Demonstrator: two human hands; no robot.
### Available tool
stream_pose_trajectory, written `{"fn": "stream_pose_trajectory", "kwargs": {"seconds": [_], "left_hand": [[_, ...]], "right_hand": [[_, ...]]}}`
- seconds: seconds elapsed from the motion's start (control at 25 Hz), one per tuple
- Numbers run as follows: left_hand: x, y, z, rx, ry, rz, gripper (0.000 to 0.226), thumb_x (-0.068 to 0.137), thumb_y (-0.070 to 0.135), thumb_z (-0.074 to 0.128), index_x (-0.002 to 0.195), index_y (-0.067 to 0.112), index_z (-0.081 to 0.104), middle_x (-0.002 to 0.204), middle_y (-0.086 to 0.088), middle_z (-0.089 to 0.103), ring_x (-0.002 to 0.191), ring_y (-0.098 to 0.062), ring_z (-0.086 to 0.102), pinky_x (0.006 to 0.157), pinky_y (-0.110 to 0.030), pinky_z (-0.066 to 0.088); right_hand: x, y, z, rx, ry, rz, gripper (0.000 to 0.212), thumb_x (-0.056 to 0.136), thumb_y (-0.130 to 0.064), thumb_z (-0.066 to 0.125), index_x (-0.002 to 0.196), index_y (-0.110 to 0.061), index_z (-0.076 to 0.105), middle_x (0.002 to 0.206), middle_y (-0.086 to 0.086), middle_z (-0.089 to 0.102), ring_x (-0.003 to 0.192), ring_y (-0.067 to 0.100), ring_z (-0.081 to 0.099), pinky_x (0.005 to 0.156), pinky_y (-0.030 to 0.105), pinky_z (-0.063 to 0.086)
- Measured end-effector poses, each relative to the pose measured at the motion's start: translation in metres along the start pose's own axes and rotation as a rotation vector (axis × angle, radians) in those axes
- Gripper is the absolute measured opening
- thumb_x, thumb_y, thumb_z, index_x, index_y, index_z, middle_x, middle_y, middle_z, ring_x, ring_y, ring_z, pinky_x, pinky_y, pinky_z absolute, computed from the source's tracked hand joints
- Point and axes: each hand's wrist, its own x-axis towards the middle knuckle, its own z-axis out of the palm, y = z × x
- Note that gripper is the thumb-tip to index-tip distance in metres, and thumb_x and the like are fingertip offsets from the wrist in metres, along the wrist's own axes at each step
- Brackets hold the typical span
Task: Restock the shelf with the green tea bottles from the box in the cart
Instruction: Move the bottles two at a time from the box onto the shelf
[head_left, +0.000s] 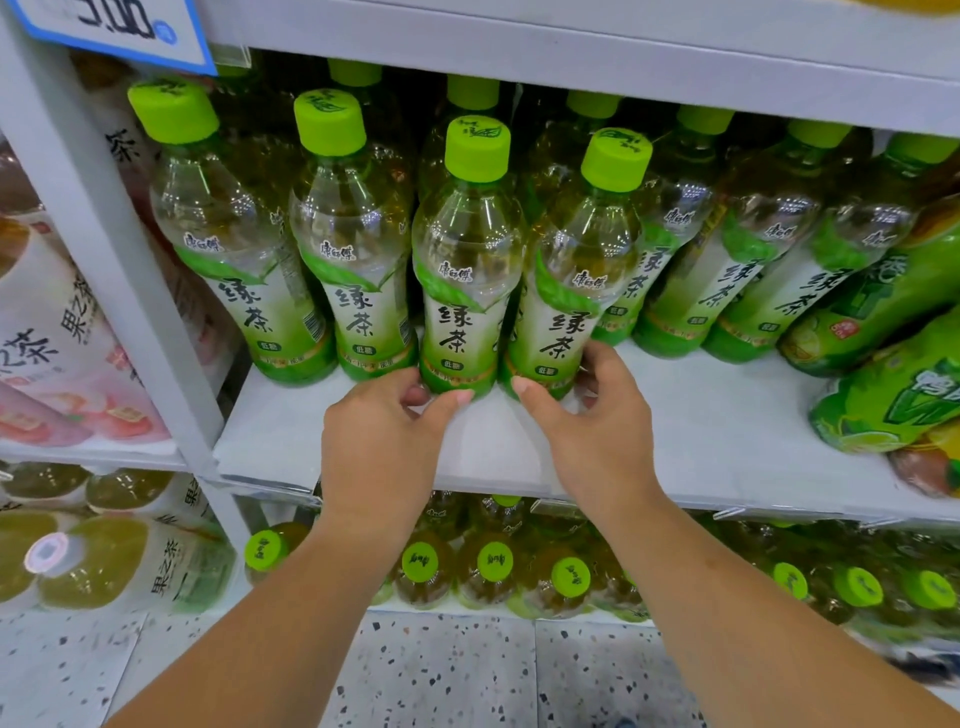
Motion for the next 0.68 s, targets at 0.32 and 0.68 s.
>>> {"fn": "stream_pose_trajectory", "kwargs": {"seconds": [0.32,0.68], "left_hand": [[-0.0017,0.0015,0.0031,-0.038,0.067,-0.032,0.025,0.078,0.049,0.078,0.082,0.025,0.076,0.074,0.012,0.068,0.070,-0.008,0.061,0.073,-0.037,0.055],[-0.0001,0.0023,-0.0011,-0.061,0.023,-0.083,0.028,0.078,0.048,0.079,0.081,0.020,0.077,0.073,0.010,0.068,0.073,-0.011,0.063,0.071,-0.031,0.052]], "right_hand": [[-0.0017,0.0004,0.0027,-0.046,0.034,-0.043,0.054,0.075,-0.050,0.080,0.123,-0.033,0.061,0.113,-0.019,0.070,0.105,-0.001,0.064,0.092,0.030,0.055],[-0.0020,-0.0023,0.0003,-0.034,0.031,-0.009,0.053,0.074,-0.046,0.084,0.121,-0.034,0.063,0.110,-0.021,0.070,0.101,-0.008,0.062,0.084,0.011,0.046]]}}
